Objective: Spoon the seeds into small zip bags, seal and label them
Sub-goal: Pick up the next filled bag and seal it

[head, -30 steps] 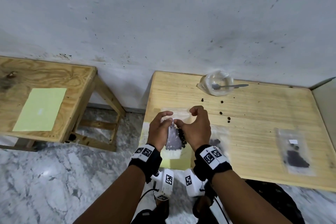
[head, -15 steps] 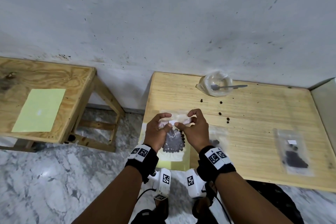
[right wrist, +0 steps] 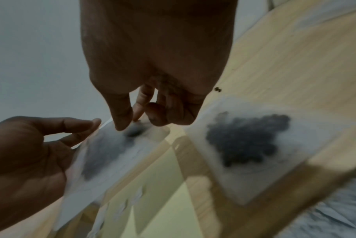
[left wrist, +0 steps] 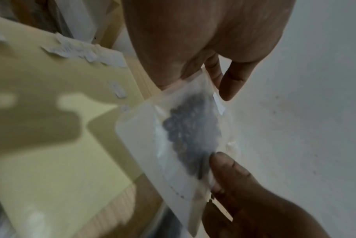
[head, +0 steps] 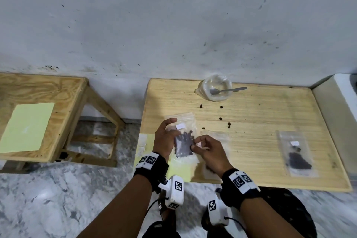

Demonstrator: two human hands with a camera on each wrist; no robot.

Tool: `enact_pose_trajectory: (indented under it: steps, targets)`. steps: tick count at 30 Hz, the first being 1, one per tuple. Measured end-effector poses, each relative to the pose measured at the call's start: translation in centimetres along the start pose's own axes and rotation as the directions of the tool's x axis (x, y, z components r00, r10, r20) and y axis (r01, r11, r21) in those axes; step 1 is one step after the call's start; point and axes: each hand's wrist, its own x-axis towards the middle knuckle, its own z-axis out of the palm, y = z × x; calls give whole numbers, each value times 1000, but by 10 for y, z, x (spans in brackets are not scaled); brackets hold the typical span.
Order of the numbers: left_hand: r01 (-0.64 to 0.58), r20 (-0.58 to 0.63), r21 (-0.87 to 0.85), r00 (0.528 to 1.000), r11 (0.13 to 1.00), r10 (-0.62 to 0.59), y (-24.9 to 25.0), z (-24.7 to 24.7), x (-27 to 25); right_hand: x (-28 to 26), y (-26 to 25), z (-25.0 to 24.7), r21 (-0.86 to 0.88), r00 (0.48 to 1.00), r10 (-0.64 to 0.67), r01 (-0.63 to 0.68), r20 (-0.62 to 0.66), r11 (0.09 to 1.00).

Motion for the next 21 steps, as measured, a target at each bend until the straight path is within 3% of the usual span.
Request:
enact_pose_trajectory:
  steps: [5,10,15,21]
  targets:
    - [24,69,121,997,992,-33,-19,52,-11,-10,24,-53,59,985,86,-78,-153,995]
    - [77,131,263,985,962,-115,-59,117,-24,-20,47,-121,-48,963,124,-139,-240,989]
    - [145,252,395,932,907,-259,-90,196,-36,-31,80,-203,-155,915,185,-254,-357,955]
    - [125,370,427,880,895,-299,-104,300,-53,-39,100,-288,-225,844,192,-341,-501,913]
